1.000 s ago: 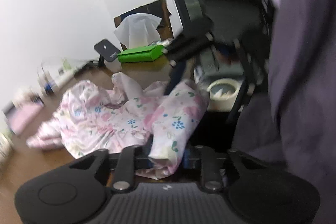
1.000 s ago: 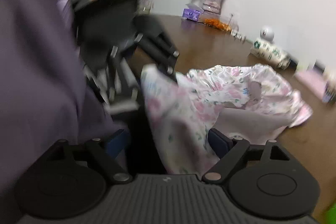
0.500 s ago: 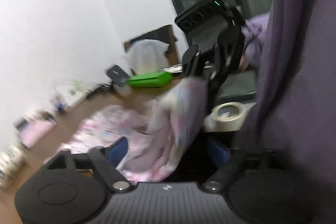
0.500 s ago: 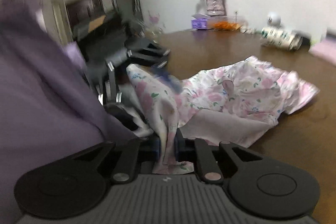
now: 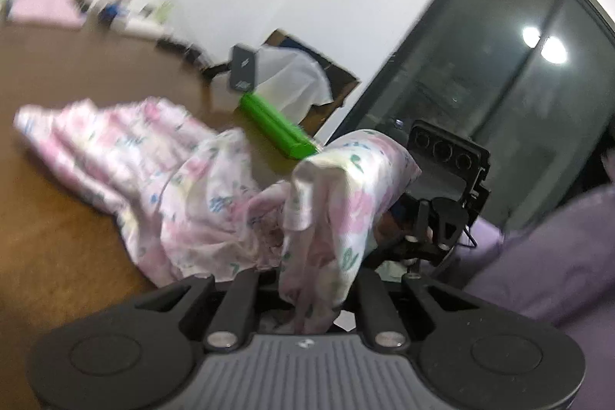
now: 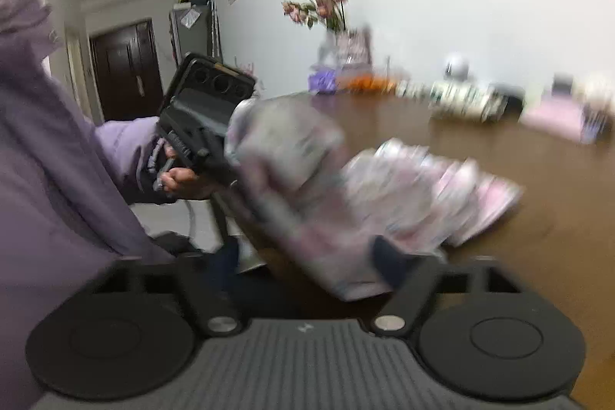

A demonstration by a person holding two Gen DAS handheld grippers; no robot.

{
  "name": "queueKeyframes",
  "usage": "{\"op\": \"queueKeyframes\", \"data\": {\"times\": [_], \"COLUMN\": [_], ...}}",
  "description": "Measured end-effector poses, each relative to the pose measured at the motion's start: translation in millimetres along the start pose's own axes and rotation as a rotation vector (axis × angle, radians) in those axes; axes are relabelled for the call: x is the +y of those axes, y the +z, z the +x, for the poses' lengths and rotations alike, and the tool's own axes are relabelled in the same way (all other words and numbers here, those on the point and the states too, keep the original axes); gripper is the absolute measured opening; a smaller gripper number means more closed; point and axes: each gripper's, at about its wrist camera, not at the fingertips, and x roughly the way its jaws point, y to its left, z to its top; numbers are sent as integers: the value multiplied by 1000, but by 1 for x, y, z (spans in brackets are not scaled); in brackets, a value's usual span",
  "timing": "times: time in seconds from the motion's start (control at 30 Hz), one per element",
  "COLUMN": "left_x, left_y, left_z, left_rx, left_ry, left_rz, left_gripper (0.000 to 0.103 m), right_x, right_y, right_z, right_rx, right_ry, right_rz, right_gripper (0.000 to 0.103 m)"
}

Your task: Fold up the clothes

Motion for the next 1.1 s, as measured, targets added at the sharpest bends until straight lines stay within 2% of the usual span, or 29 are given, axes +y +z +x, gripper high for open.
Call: {"op": "queueKeyframes", "data": {"times": [0.07, 0.1, 0.13, 0.2, 0.3, 0.33, 0.37, 0.4, 0.43, 0.47, 0.5, 0.6, 0.63, 0.67, 0.7, 0.77, 0.8, 0.87, 0.93, 1.0, 1.1], "left_x": [8, 11, 16, 22, 22, 22, 22, 20, 20, 21, 22, 24, 25, 27, 27, 28, 28, 27, 22, 9, -10], "left_y": [5, 7, 9, 12, 15, 15, 13, 10, 8, 7, 6, 5, 8, 11, 13, 15, 14, 13, 11, 10, 15], "left_z": [-2, -3, -6, -14, -17, -14, -12, -12, -11, -11, -12, -14, -7, -2, 2, 6, 7, 6, 1, -14, -44], "left_rx": [-11, -16, -32, -73, -105, -106, -99, -87, -80, -83, -90, -106, -108, -107, -106, -103, -102, -102, -102, -123, -250], "left_ry": [26, 39, 46, 68, 146, 171, 200, 234, 258, 264, 264, 271, 270, 268, 266, 263, 263, 265, 285, 334, 379], "left_rz": [-75, -112, -150, -211, -245, -279, -308, -325, -340, -356, -372, -402, -408, -411, -413, -412, -408, -400, -369, -313, -246], "left_gripper": [15, 27, 49, 76, 74, 65, 58, 42, 37, 36, 36, 36, 36, 36, 36, 36, 36, 39, 49, 57, 63], "right_x": [-21, -32, -43, -53, -69, -72, -69, -65, -61, -57, -53, -17, -4, 7, 19, 29, 28, 11, -13, -25, -25], "right_y": [-1, -2, -3, -4, -2, -3, 0, 5, 9, 14, 18, 31, 35, 37, 39, 45, 46, 49, 48, 41, 35], "right_z": [8, 12, 16, 17, 21, 24, 21, 16, 12, 7, 3, -11, -14, -12, -8, 13, 27, 61, 88, 95, 94], "right_rx": [-42, -64, -87, -113, -117, -97, -108, -124, -140, -156, -172, -293, -336, -355, -371, -298, -261, -141, -22, 6, 6], "right_ry": [26, 38, 50, 49, 37, 7, -46, -101, -156, -211, -265, -496, -568, -574, -572, -535, -537, -574, -607, -600, -600], "right_rz": [201, 304, 407, 534, 723, 761, 733, 696, 658, 620, 582, 348, 264, 202, 144, 68, 60, 108, 184, 238, 235], "right_gripper": [19, 16, 13, 11, 14, 20, 28, 32, 41, 48, 50, 49, 40, 27, 25, 17, 17, 14, 14, 14, 14]}}
